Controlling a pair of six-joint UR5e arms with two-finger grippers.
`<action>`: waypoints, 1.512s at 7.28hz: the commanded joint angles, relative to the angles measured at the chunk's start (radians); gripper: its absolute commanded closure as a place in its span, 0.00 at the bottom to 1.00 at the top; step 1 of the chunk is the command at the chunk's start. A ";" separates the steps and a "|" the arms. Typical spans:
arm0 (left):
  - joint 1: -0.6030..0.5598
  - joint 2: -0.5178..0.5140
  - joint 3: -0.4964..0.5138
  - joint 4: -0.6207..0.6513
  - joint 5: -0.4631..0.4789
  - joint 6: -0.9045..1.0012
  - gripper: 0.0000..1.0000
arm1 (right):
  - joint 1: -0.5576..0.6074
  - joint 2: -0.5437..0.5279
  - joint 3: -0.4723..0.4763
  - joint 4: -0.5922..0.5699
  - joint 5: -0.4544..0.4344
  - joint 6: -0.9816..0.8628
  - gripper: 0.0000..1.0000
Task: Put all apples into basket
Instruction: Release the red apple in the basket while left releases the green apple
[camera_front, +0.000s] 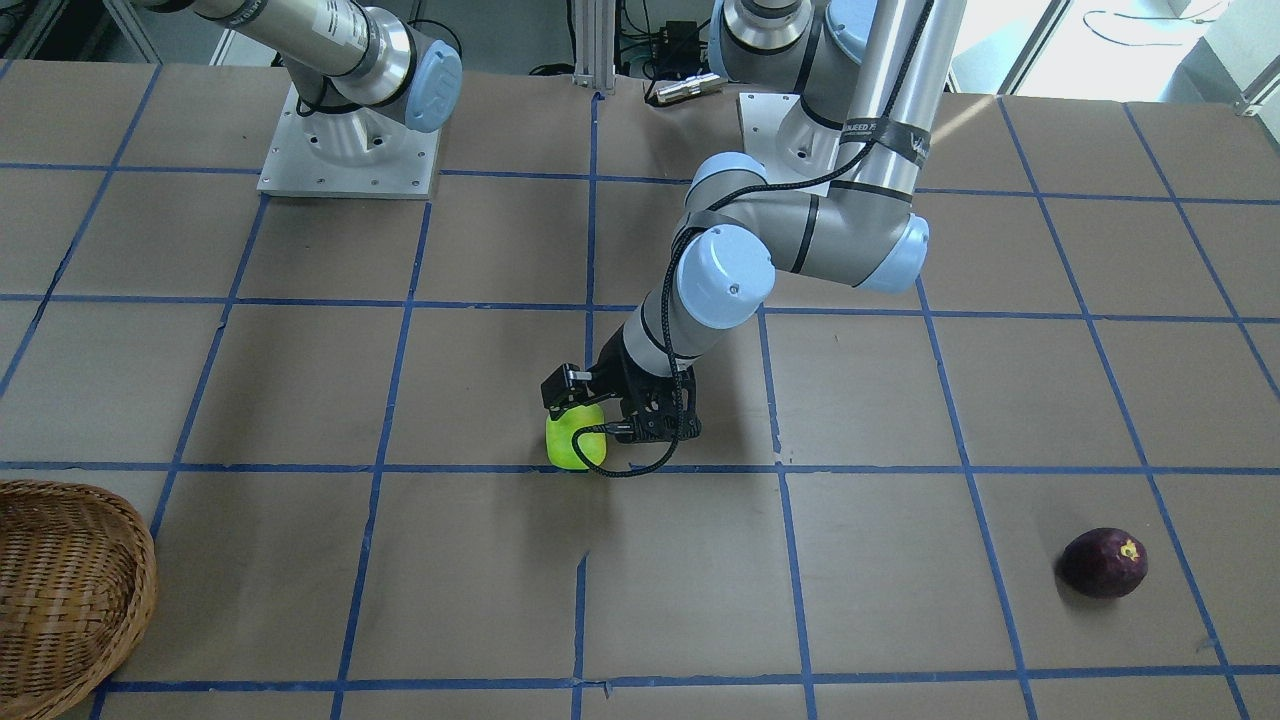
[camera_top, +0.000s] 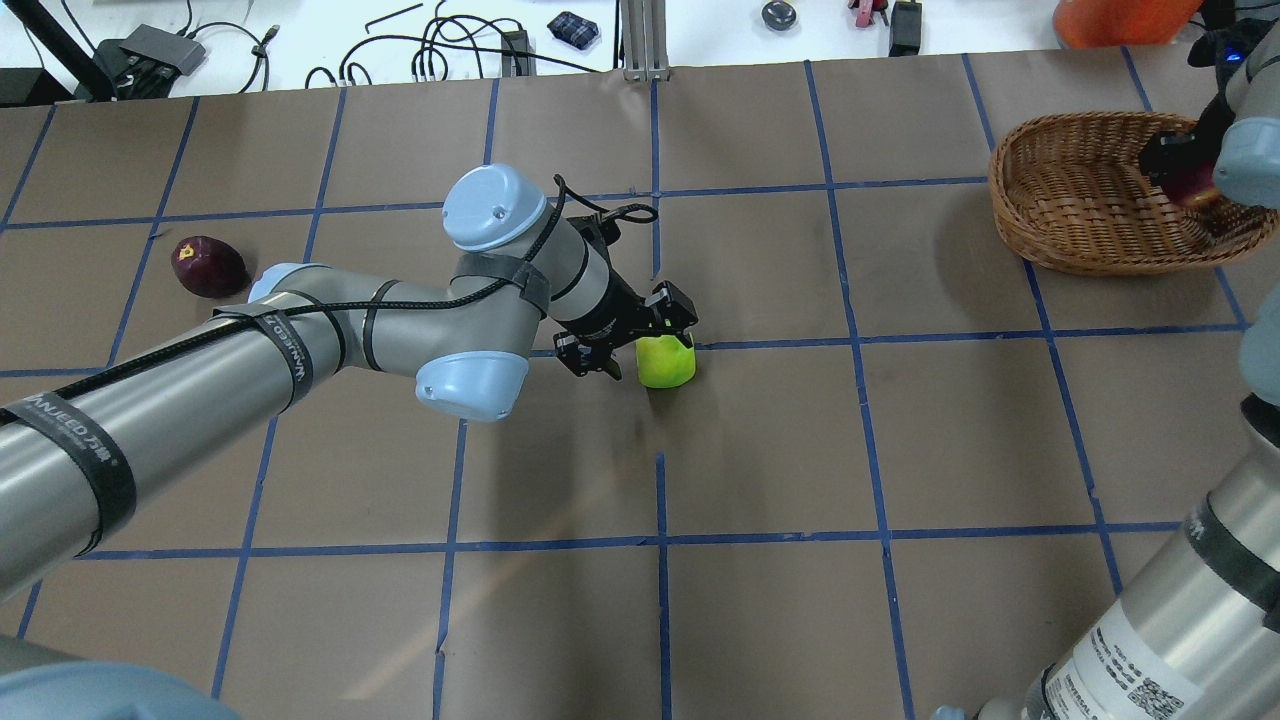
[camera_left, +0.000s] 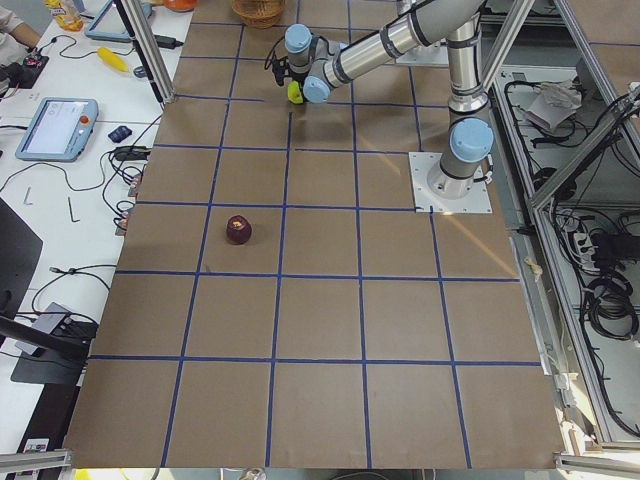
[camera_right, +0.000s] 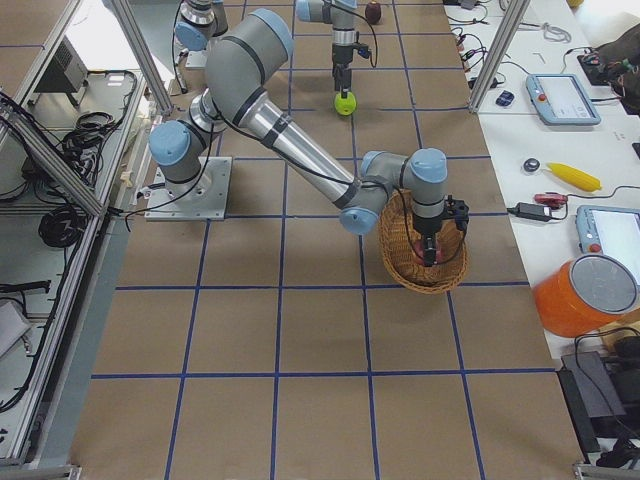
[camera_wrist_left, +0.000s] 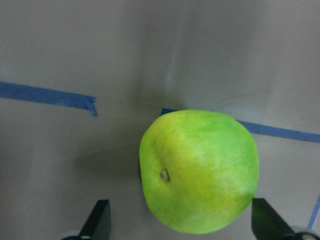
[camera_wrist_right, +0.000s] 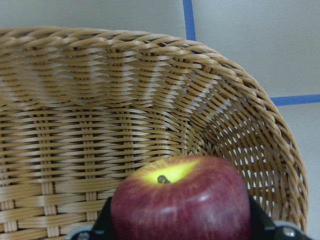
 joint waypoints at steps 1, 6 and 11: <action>0.062 0.055 0.100 -0.196 0.092 0.024 0.00 | -0.003 0.008 0.004 -0.011 -0.006 -0.012 0.60; 0.425 0.027 0.367 -0.554 0.477 0.419 0.00 | -0.006 -0.062 -0.005 0.123 -0.001 -0.016 0.00; 0.668 -0.137 0.444 -0.373 0.483 0.963 0.04 | 0.269 -0.320 -0.009 0.547 0.048 0.168 0.00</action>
